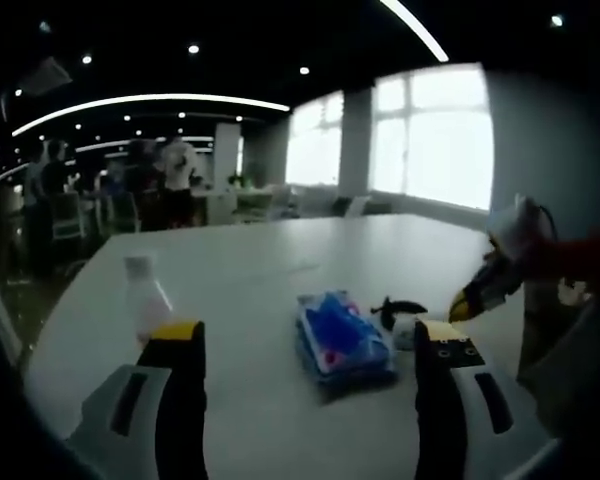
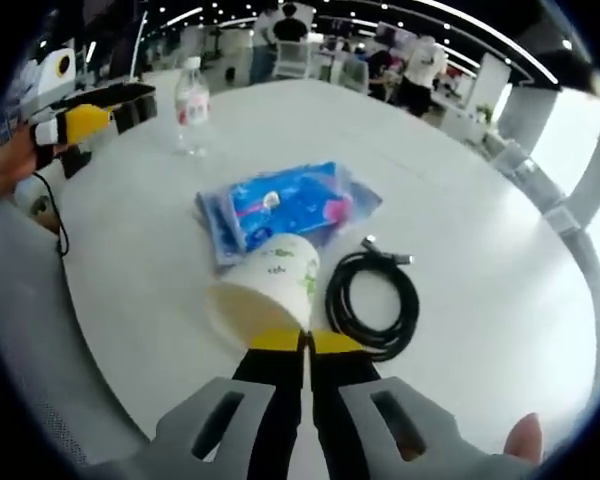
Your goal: Arrange the tabletop items into an orderly group along one side of the table until the central work area is clear of visible clutter.
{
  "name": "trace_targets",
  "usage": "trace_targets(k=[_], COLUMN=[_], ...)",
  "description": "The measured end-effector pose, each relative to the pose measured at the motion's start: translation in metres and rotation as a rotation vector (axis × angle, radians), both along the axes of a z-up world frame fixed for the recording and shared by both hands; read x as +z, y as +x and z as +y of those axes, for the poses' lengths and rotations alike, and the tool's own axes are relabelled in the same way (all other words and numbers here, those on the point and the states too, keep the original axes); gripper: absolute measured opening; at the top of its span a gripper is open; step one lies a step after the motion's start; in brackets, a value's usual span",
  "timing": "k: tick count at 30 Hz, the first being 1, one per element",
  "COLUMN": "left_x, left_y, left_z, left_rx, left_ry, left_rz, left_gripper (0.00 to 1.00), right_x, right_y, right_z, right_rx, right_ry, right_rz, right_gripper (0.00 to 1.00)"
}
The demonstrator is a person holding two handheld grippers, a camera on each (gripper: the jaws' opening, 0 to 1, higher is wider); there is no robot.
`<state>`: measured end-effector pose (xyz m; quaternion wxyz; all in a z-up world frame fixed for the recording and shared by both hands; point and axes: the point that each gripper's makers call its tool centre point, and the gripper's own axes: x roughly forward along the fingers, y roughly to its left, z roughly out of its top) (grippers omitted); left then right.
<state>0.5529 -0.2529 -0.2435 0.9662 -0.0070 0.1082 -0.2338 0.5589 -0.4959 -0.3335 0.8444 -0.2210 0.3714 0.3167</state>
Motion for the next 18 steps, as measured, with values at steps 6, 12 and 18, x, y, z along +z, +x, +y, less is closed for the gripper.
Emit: trace_targets(k=[6,12,18], left_x=[0.002,0.003,0.003], left_y=[-0.003,-0.008,-0.013], left_z=[-0.006,-0.012,-0.018], left_rx=[-0.034,-0.066,-0.105], left_ry=[0.010,0.022,0.042], left_rz=[0.000,-0.002,-0.008], left_gripper=[0.83,0.82,0.82], right_x=[0.021,0.038,0.043], right_y=[0.004,0.007,0.002], right_z=[0.002,0.006,0.011], right_rx=[0.016,0.053,0.110], right_ry=[0.073,0.073,0.032], right_rz=[0.071,0.107,0.160], right_gripper=[0.02,0.02,0.02])
